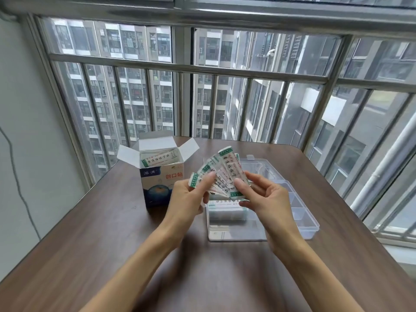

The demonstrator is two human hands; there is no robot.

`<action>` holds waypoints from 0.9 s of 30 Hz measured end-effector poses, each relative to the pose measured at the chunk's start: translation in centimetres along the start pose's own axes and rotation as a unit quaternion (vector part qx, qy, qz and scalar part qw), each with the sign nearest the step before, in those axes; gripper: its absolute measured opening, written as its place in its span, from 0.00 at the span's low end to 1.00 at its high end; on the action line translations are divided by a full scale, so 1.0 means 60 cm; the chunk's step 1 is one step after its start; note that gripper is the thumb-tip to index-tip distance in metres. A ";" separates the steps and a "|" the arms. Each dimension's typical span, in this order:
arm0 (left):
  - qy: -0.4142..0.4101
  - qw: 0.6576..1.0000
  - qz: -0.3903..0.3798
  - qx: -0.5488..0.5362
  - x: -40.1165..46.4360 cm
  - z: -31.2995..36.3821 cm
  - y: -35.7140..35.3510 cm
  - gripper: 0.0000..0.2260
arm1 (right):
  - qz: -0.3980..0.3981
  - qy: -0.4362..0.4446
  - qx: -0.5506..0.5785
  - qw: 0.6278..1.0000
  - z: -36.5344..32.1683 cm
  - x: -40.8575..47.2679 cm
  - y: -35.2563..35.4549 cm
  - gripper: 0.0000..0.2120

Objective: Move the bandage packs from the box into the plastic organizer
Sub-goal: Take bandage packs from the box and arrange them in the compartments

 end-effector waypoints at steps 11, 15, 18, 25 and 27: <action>-0.014 0.998 -0.054 -0.023 -0.010 0.010 -0.022 0.13 | -0.010 -0.008 -0.007 1.000 0.003 -0.002 -0.002 0.08; -0.087 0.993 -0.069 0.027 -0.012 0.025 -0.025 0.16 | -0.048 -0.019 -0.024 0.998 0.009 -0.009 -0.019 0.10; -0.104 0.990 -0.093 0.033 -0.017 0.026 -0.032 0.19 | -0.049 -0.001 -0.042 0.998 0.005 -0.012 -0.024 0.10; -0.121 0.993 -0.012 -0.008 -0.010 0.033 -0.008 0.13 | -0.103 -0.024 -0.057 0.993 0.015 -0.016 -0.044 0.08; -0.132 0.991 0.033 -0.012 -0.011 0.035 0.000 0.14 | -0.119 -0.075 0.000 0.990 0.027 -0.023 -0.059 0.07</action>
Point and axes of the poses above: each hand's wrist, its own x-axis towards the middle knuckle, its own y-axis out of the back of the hand, z = x × y, the point moved 8 cm from there along x, towards the middle knuckle, and after that the axes turned 5 degrees about z, right-handed, at the moved point
